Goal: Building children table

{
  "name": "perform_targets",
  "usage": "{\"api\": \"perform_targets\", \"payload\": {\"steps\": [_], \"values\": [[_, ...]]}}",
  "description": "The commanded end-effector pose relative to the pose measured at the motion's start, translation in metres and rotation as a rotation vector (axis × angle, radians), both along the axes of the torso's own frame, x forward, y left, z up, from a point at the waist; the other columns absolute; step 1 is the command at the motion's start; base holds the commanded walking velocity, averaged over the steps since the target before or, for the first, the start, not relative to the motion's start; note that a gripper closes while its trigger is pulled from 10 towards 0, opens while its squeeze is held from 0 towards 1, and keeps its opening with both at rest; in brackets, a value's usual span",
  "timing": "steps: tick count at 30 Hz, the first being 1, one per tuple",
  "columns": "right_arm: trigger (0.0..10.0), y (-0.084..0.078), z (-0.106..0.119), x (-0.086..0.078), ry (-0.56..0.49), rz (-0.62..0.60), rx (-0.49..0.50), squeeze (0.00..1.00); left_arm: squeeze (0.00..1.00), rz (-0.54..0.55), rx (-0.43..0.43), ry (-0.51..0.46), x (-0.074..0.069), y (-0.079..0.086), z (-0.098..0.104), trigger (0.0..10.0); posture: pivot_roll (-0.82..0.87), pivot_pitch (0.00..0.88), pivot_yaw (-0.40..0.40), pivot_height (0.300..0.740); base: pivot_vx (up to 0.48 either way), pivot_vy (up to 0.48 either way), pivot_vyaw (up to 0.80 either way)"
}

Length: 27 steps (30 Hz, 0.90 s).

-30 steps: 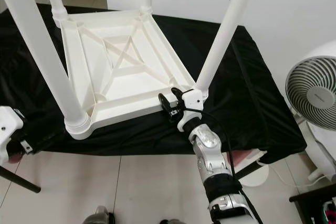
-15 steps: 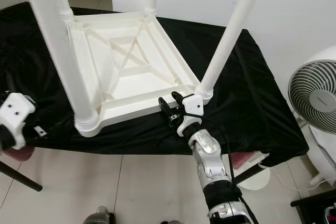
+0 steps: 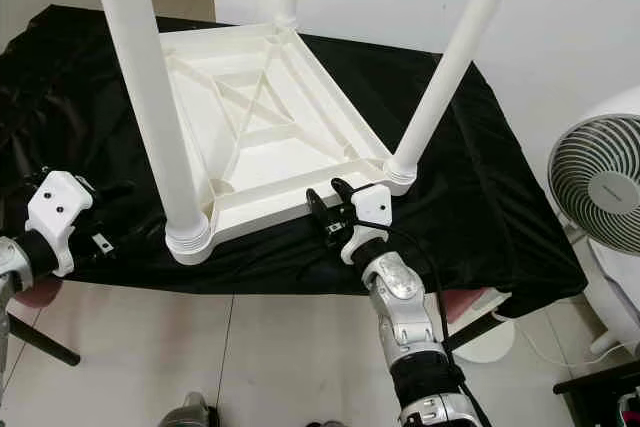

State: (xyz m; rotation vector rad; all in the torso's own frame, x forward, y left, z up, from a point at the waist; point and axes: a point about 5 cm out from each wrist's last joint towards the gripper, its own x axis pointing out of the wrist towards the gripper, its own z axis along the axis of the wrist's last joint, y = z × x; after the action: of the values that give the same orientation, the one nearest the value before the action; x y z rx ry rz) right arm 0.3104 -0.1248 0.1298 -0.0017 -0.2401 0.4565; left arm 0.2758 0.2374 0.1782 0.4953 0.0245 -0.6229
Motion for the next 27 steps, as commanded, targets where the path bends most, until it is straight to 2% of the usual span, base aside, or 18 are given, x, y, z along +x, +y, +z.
{"api": "perform_targets", "payload": {"steps": [1, 5, 10, 13, 16, 18, 21, 27], "values": [[10.0, -0.005, 0.0, 0.0, 0.006, -0.017, -0.011, 0.0, 0.0, 0.323, -0.03, -0.146, 0.008, 0.015, 0.002, 10.0, 0.2, 0.077, -0.082, 0.74, 0.0, 0.0, 0.0], [10.0, -0.005, 0.001, 0.0, 0.008, -0.016, -0.013, 0.0, 0.0, 0.388, -0.004, -0.167, 0.011, 0.029, 0.005, 10.0, 0.2, 0.083, -0.094, 0.74, 0.0, 0.0, 0.0], [10.0, -0.006, 0.002, 0.001, 0.011, -0.026, -0.013, 0.0, 0.0, 0.413, -0.038, -0.2, 0.015, 0.029, 0.012, 10.0, 0.2, 0.092, -0.103, 0.74, 0.0, 0.0, 0.0], [10.0, -0.007, 0.002, 0.001, 0.022, -0.055, -0.007, 0.0, 0.0, 0.42, -0.132, -0.211, 0.02, 0.015, 0.016, 10.0, 0.18, 0.1, -0.097, 0.74, 0.0, 0.0, 0.0], [10.0, -0.008, 0.002, 0.0, 0.026, -0.066, -0.005, 0.0, 0.0, 0.419, -0.151, -0.208, 0.021, 0.011, 0.016, 10.0, 0.18, 0.1, -0.097, 0.74, 0.0, 0.0, 0.0], [10.0, -0.012, -0.001, -0.002, 0.034, -0.12, -0.008, 0.0, 0.0, 0.402, -0.208, -0.198, 0.024, -0.002, 0.013, 10.0, 0.17, 0.104, -0.082, 0.74, 0.0, 0.0, 0.0], [10.0, -0.015, -0.001, -0.003, 0.031, -0.145, -0.011, 0.0, 0.0, 0.399, -0.232, -0.196, 0.025, -0.008, 0.012, 10.0, 0.17, 0.103, -0.08, 0.74, 0.0, 0.0, 0.0], [10.0, -0.022, -0.003, -0.005, 0.029, -0.189, -0.034, 0.0, 0.0, 0.364, -0.304, -0.172, 0.032, -0.031, 0.005, 10.0, 0.15, 0.1, -0.056, 0.74, 0.0, 0.0, 0.0]]}}
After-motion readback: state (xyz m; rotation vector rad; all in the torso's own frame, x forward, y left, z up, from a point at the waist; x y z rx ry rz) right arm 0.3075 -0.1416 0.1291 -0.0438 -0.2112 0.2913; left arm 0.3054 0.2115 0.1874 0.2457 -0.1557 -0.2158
